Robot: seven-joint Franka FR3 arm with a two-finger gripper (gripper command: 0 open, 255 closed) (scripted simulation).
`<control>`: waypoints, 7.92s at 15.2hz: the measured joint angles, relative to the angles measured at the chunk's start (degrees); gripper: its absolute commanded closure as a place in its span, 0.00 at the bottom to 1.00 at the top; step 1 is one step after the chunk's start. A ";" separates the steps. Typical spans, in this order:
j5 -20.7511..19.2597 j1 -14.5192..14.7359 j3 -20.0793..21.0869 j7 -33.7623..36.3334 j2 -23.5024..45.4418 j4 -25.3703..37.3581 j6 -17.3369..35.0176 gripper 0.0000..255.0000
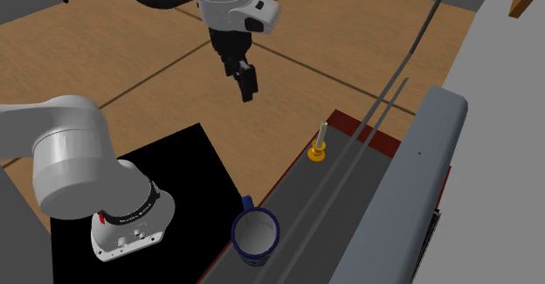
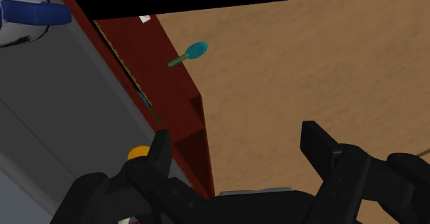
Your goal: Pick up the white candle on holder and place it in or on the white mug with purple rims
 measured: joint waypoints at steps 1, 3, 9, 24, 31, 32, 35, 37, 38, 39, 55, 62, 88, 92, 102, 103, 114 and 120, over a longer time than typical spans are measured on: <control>-0.57 -0.62 -0.36 -0.25 0.23 -1.62 3.14 0.00; -1.23 -1.48 -0.48 0.02 2.53 -3.32 9.81 0.00; -3.81 -5.00 -2.12 -0.19 9.32 -8.69 29.99 0.00; -5.32 -8.71 -5.58 -1.10 32.95 -7.44 63.86 0.00; -5.03 -8.52 -5.75 -1.33 34.41 -7.04 64.96 0.00; -5.02 -8.52 -5.75 -1.33 34.42 -7.04 64.96 1.00; -5.03 -8.51 -5.74 -1.33 34.41 -7.04 64.97 1.00; -5.02 -8.51 -5.74 -1.33 34.41 -7.03 64.97 1.00; -5.02 -8.51 -5.74 -1.34 34.41 -7.03 64.97 1.00; -5.02 -8.51 -5.75 -1.34 34.41 -7.03 64.98 1.00; -5.91 -9.16 -5.22 -0.84 25.37 -4.54 53.47 1.00; -6.00 -9.24 -4.95 -0.70 21.47 -1.96 47.00 1.00; -9.79 -16.08 -14.09 -12.60 -8.84 -9.92 24.81 1.00; -12.11 -20.01 -18.09 -17.62 -16.61 -12.31 19.31 1.00; -16.79 -27.10 -25.30 -25.66 -25.70 -16.90 14.17 1.00; -17.11 -27.30 -25.75 -25.86 -25.47 -17.63 15.08 1.00; -19.75 -29.42 -28.93 -27.34 -24.16 -23.95 22.26 1.00; -19.79 -29.40 -29.00 -27.36 -24.01 -24.00 22.51 0.00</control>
